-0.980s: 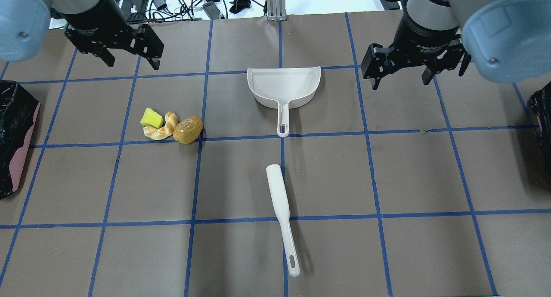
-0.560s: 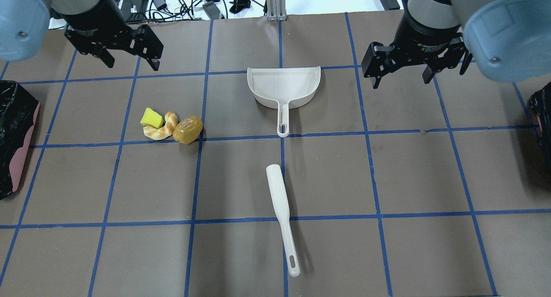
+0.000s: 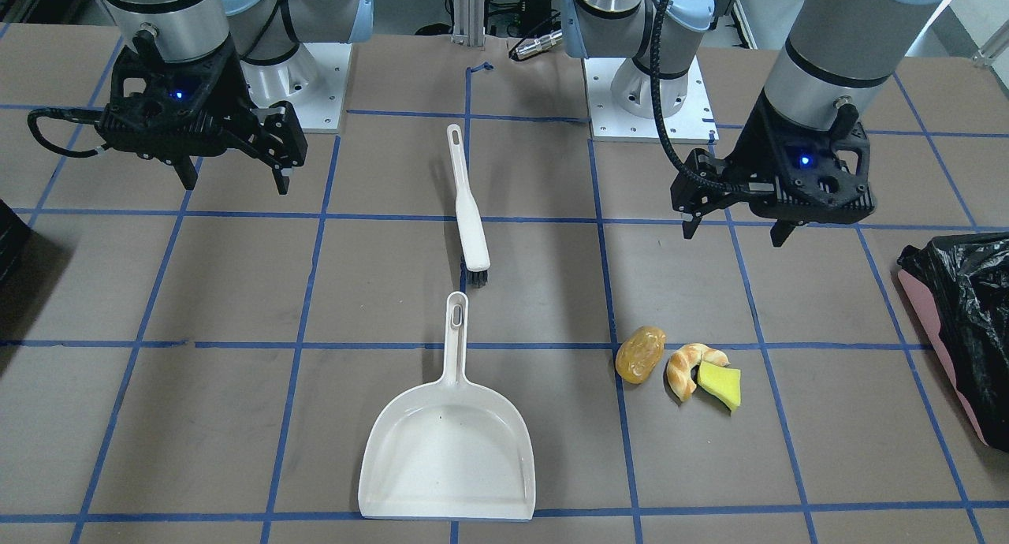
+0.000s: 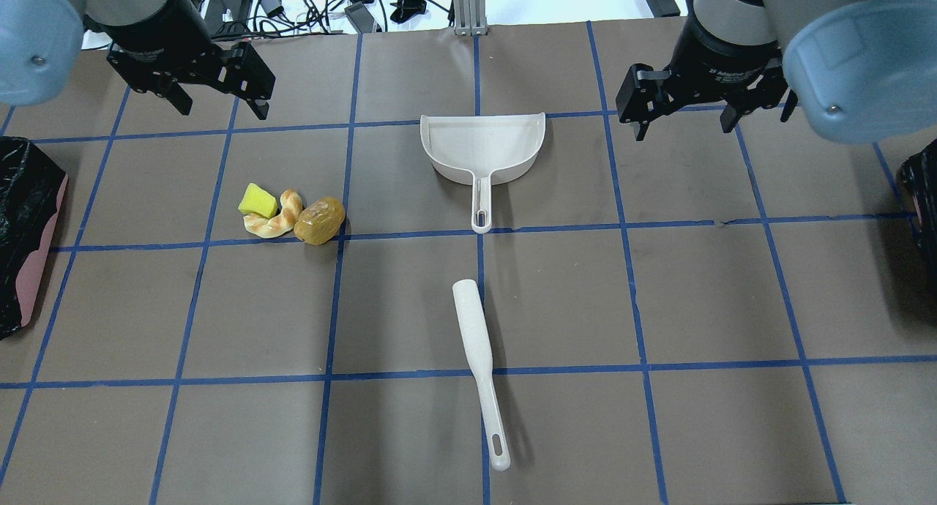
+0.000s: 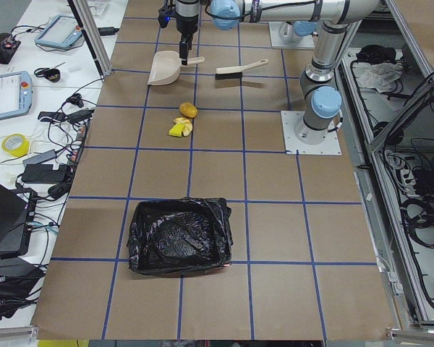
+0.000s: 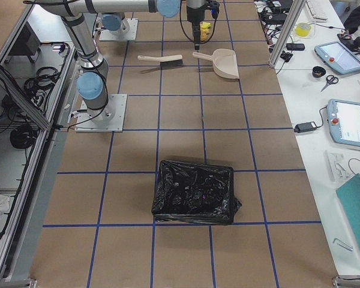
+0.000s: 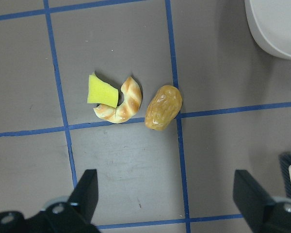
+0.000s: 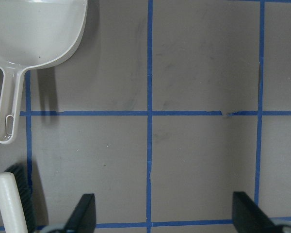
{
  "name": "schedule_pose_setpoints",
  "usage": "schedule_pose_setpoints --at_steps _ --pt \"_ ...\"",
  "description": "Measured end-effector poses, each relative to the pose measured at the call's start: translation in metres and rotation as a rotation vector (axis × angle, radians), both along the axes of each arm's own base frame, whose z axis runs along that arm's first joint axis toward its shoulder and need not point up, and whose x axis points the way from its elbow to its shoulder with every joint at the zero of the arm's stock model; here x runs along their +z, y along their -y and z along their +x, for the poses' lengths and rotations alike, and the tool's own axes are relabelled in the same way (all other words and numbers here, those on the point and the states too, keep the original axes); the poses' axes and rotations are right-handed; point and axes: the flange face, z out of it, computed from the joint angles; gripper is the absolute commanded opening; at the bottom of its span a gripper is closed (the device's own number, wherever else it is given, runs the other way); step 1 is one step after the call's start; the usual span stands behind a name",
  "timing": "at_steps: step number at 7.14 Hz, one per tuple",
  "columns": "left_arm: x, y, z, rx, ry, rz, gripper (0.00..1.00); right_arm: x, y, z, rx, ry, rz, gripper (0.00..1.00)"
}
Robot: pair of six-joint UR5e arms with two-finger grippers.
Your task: Sweep and dump trash in nearest bin
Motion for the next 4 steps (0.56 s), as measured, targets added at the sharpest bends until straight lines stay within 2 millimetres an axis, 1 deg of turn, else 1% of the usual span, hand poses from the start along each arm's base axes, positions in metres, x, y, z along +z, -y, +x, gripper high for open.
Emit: schedule_pose_setpoints --at_steps 1,2,3,4 --pt "0.000 0.009 0.006 0.013 -0.003 0.000 1.00 0.000 0.000 0.000 0.001 -0.001 0.001 1.00" --pt "-0.006 0.022 0.009 0.019 -0.009 0.001 1.00 -0.003 -0.001 0.001 0.004 0.002 0.015 1.00" --pt "-0.016 0.039 0.010 0.019 -0.026 0.001 1.00 -0.007 -0.004 0.005 0.012 0.013 0.042 1.00" --pt "-0.025 0.059 0.008 0.016 -0.051 -0.011 1.00 -0.013 -0.008 0.016 0.033 0.029 0.065 1.00"
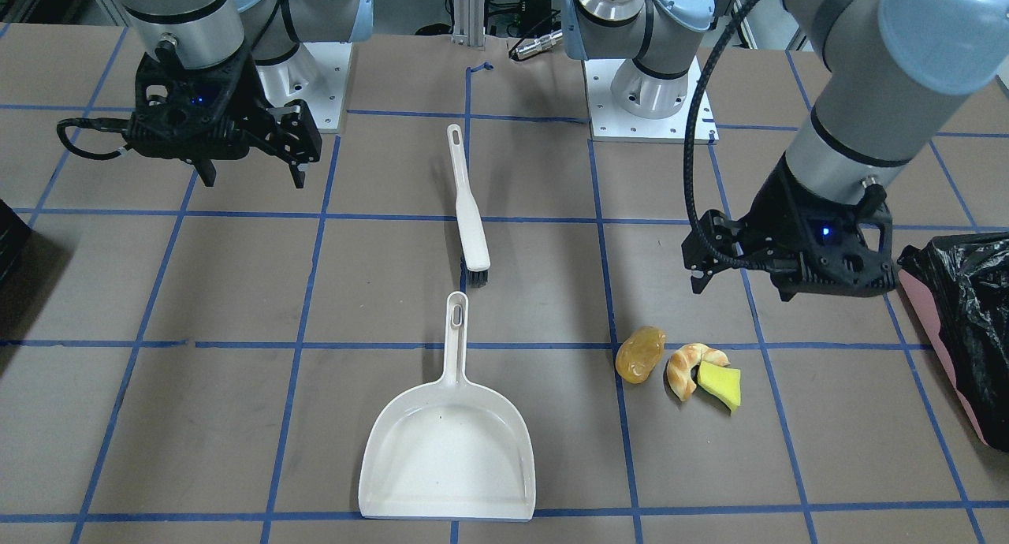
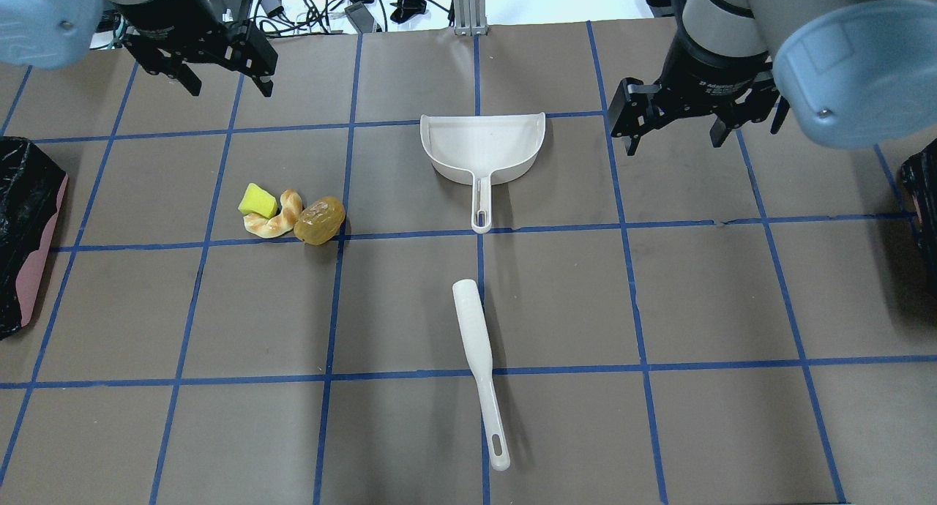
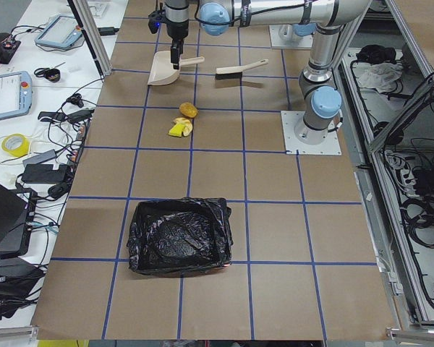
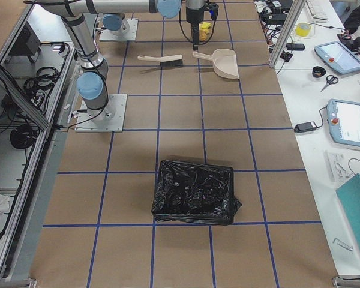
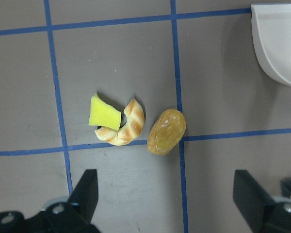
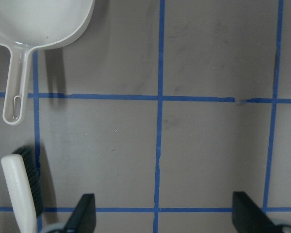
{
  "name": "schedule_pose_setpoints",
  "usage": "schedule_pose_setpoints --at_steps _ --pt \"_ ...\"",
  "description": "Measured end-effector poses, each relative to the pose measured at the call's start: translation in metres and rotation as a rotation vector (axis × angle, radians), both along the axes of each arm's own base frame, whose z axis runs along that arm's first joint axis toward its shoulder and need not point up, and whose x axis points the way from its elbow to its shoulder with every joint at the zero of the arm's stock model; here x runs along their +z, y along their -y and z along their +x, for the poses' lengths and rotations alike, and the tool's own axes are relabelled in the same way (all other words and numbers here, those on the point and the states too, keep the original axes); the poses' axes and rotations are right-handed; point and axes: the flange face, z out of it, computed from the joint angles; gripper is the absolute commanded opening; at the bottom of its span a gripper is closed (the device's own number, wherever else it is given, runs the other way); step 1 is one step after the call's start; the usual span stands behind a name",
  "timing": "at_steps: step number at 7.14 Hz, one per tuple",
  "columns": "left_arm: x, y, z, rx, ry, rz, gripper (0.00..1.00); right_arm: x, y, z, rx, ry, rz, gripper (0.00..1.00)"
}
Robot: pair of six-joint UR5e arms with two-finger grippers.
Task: Sweep and dump trash in nearest bin
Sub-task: 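Reach left gripper to dustpan handle while right gripper reaches brush handle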
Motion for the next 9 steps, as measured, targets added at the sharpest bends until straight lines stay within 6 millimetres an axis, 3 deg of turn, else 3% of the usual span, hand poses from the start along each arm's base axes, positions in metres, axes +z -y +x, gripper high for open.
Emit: schedule_pose_setpoints --at_steps 2,4,7,9 --pt "-0.006 0.045 -0.018 -0.008 -0.023 -0.045 1.00 -0.018 -0.011 0.036 0.037 0.029 0.039 1.00" --pt "-0.026 0.075 -0.072 0.002 -0.039 -0.059 1.00 -0.049 -0.034 0.078 0.054 0.061 0.075 1.00" --pt "-0.080 0.075 -0.171 -0.047 -0.046 -0.018 1.00 -0.094 -0.083 0.133 0.144 0.116 0.109 0.96" --pt "-0.125 0.062 -0.215 -0.088 -0.048 0.021 1.00 -0.141 -0.116 0.150 0.178 0.114 0.112 0.98"
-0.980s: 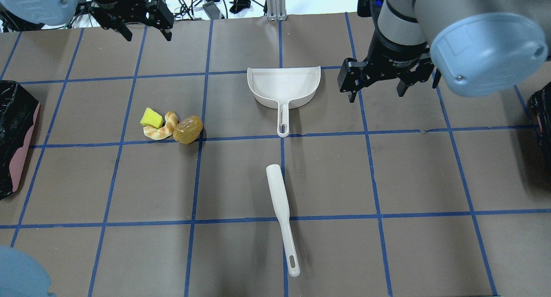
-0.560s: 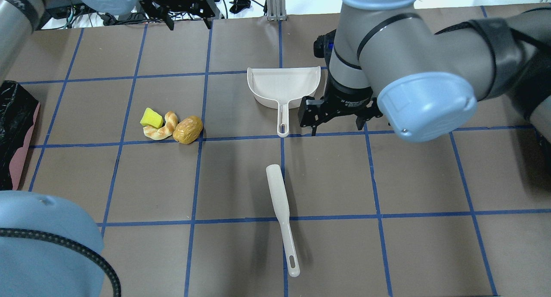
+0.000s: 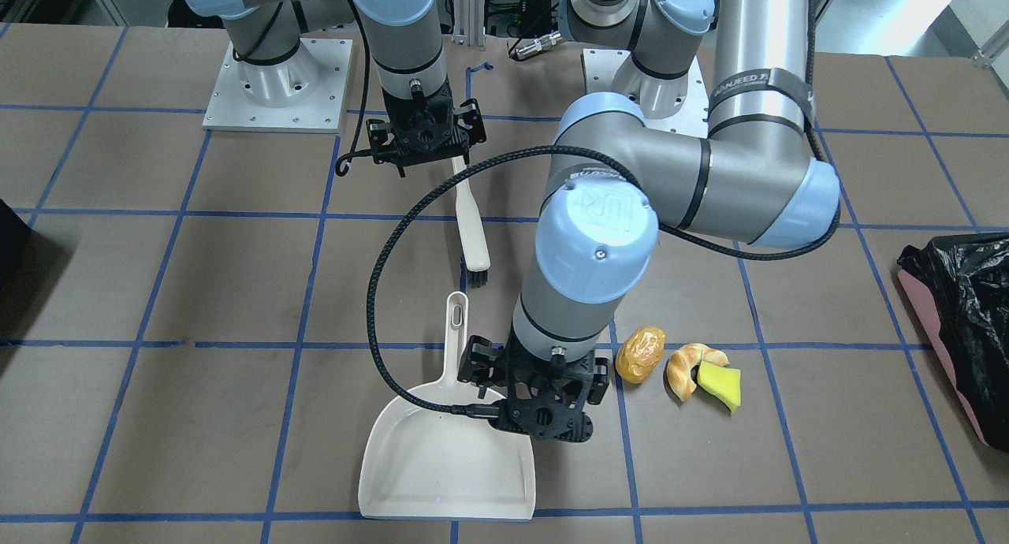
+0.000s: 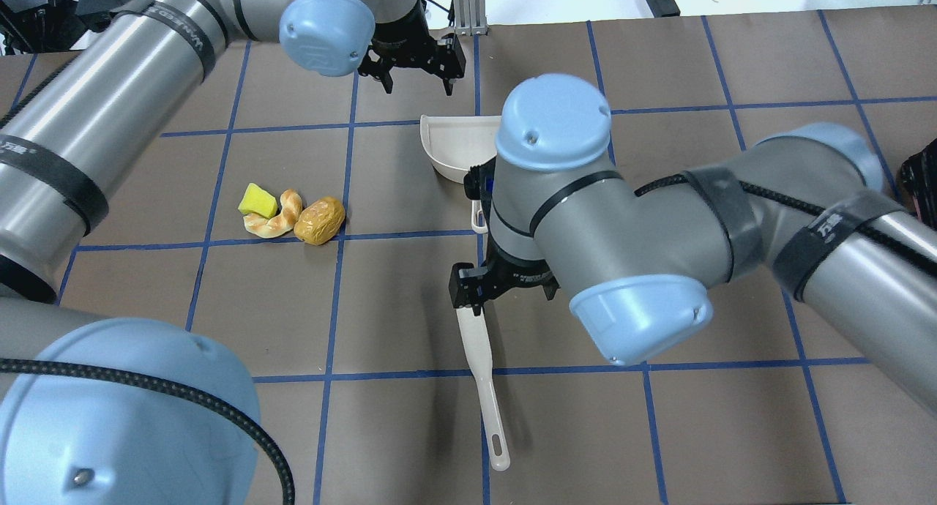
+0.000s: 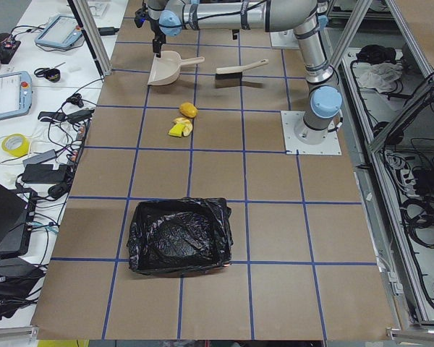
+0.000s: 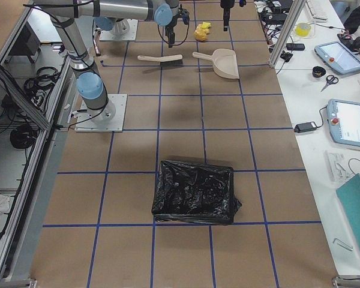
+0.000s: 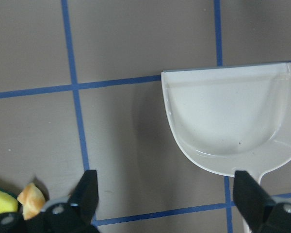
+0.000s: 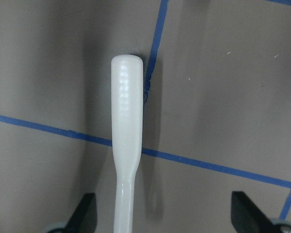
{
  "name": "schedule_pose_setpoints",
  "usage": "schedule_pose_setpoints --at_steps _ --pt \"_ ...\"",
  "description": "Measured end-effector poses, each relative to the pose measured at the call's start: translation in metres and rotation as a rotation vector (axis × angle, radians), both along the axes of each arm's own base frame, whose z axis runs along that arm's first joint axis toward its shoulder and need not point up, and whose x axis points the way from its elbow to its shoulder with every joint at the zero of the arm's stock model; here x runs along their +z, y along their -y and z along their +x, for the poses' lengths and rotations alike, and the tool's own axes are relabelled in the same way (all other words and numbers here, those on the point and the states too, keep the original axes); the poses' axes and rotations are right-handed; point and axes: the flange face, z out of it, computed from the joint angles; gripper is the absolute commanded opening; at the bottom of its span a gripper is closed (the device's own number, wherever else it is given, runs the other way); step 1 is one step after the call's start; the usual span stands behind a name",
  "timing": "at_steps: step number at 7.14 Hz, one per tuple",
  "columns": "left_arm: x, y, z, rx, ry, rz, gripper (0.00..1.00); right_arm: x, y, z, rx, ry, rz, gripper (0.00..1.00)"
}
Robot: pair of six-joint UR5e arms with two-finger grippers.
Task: Sweep and dump trash in nearest bin
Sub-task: 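Reach left gripper to dustpan handle while right gripper reaches brush handle, then lift the white dustpan with left gripper while right gripper grasps brush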
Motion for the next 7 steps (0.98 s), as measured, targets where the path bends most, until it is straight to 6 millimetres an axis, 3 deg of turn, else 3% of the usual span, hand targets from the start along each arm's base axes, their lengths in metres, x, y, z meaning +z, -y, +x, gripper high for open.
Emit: schedule_pose_setpoints --at_steps 1,3,5,6,7 --pt "-0.022 -0.011 -0.018 -0.025 0.004 0.025 1.00 -0.025 -0.011 0.000 0.005 0.009 -0.011 0.98" --pt "-0.049 -0.030 -0.043 -0.060 0.006 0.070 1.00 -0.055 -0.028 0.002 0.015 0.008 -0.011 0.97" --pt "-0.076 -0.049 -0.064 -0.092 0.003 0.127 1.00 -0.087 -0.030 0.024 0.011 0.002 -0.015 0.97" --pt "-0.088 -0.058 -0.069 -0.097 0.008 0.155 0.95 -0.103 -0.031 0.036 0.014 0.001 -0.024 0.91" --pt "-0.095 -0.064 -0.072 -0.093 0.014 0.172 0.84 -0.112 -0.034 0.042 0.017 -0.002 -0.027 0.87"
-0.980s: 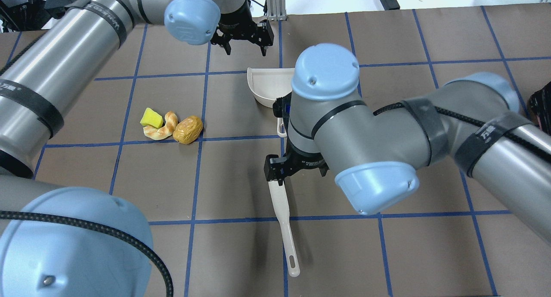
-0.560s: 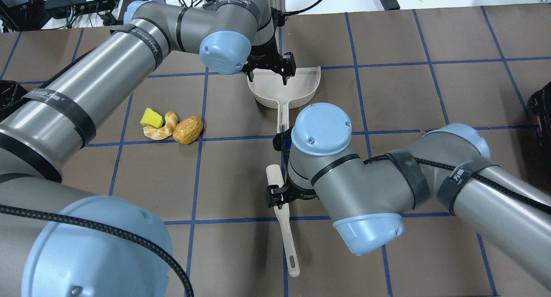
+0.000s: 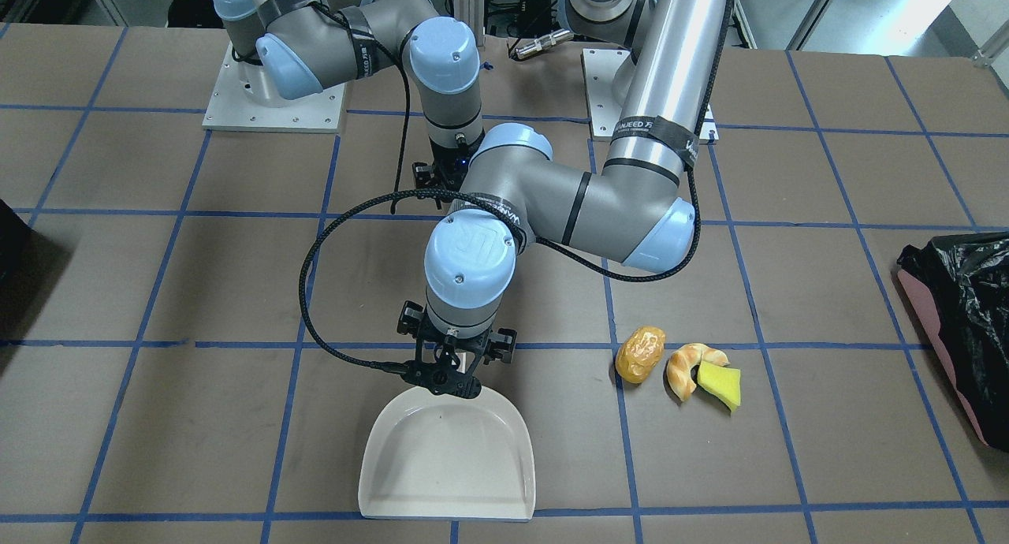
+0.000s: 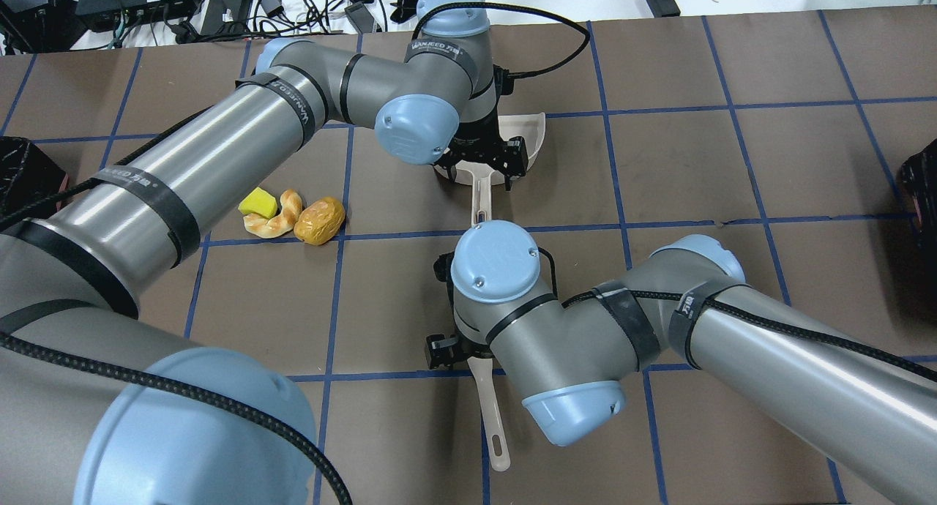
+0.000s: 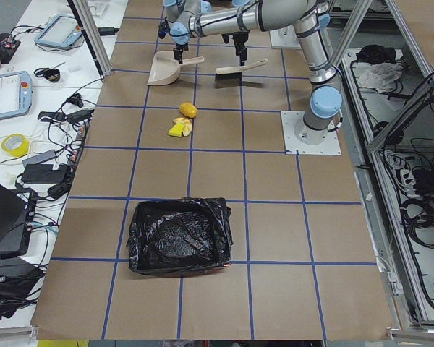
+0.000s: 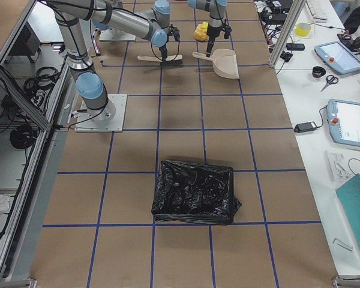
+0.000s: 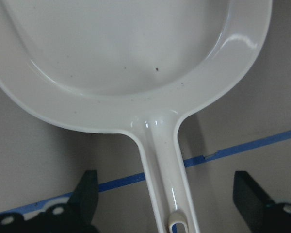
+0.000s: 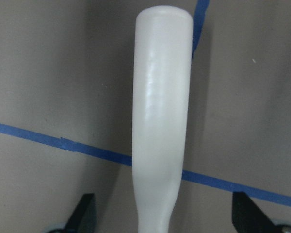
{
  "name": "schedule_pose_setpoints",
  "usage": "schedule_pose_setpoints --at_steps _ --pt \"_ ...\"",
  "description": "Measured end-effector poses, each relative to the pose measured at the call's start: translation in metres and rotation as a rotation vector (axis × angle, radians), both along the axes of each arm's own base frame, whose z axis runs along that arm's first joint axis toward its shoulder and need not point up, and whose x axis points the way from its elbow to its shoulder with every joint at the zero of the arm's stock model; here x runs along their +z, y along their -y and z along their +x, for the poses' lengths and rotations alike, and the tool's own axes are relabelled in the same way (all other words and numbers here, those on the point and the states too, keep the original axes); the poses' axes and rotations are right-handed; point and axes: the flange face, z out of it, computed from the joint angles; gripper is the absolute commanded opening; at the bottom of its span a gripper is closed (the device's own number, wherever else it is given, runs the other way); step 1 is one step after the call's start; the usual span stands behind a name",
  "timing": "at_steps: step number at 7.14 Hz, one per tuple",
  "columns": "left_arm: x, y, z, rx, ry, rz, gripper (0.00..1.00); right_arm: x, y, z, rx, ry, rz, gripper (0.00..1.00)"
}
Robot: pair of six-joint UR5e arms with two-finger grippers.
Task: Sweep and dump trash in nearest bin
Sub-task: 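Lift the white dustpan with left gripper while right gripper grasps brush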
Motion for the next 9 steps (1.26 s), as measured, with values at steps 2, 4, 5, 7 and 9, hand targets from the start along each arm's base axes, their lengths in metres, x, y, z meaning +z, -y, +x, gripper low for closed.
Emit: schedule_pose_setpoints --at_steps 2,4,5,7,9 --pt "-0.006 -0.004 -0.001 0.004 0.008 0.019 0.58 -0.017 -0.013 -0.003 -0.003 -0.027 0.021 0.76" --pt "-0.009 -0.007 0.000 0.005 0.017 0.038 0.19 -0.028 -0.030 -0.012 -0.011 -0.067 0.032 0.70" --pt "-0.009 -0.007 0.000 0.006 0.019 0.044 0.00 -0.025 -0.038 -0.013 -0.021 -0.070 0.026 0.70" --pt "-0.010 -0.008 0.001 0.006 0.024 0.054 0.00 -0.010 -0.047 -0.012 -0.044 -0.048 0.000 0.64" --pt "0.005 -0.006 0.002 0.003 0.020 0.030 0.00 -0.002 -0.055 -0.007 -0.049 -0.037 -0.014 0.35"
